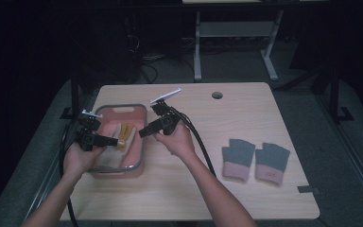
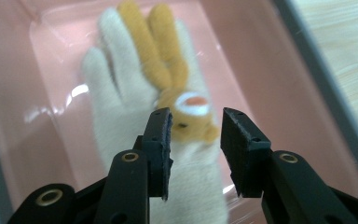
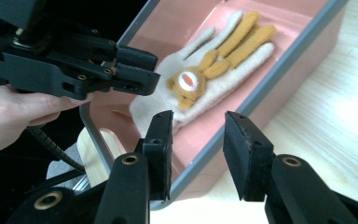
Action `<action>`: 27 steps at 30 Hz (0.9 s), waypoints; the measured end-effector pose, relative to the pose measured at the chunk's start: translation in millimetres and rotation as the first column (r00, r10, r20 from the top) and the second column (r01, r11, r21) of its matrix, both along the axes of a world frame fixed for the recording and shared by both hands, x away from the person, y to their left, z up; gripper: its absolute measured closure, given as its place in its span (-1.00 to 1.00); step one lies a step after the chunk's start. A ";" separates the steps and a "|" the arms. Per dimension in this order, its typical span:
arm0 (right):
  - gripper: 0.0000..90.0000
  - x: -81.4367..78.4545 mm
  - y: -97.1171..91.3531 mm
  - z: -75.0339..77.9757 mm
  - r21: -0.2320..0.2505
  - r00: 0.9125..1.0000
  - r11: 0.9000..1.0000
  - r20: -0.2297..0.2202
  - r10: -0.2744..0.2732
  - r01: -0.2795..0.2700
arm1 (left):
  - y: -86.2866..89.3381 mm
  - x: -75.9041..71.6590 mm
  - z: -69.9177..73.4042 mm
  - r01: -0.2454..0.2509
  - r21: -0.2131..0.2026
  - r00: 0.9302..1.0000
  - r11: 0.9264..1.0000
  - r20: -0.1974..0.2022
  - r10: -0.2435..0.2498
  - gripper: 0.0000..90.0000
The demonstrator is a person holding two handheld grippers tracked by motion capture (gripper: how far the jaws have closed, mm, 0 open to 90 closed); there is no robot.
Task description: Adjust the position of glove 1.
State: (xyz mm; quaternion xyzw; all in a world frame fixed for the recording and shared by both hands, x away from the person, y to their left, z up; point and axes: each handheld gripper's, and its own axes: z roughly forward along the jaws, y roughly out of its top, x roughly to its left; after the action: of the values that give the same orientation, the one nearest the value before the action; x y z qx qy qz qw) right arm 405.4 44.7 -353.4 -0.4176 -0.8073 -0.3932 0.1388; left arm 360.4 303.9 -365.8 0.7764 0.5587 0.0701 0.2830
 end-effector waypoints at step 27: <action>0.32 -0.3 -61.0 -0.6 0.003 0.997 0.997 0.012 -0.074 0.074 | -38.9 -1.2 17.6 0.095 -0.060 0.995 0.994 0.038 -0.093 0.32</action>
State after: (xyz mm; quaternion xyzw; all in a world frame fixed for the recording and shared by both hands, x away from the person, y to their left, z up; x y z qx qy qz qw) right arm 405.1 -16.3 -354.0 -0.4446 -0.7915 -0.4018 0.1201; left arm 359.2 265.0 -348.2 0.7914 0.5183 0.0529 0.3196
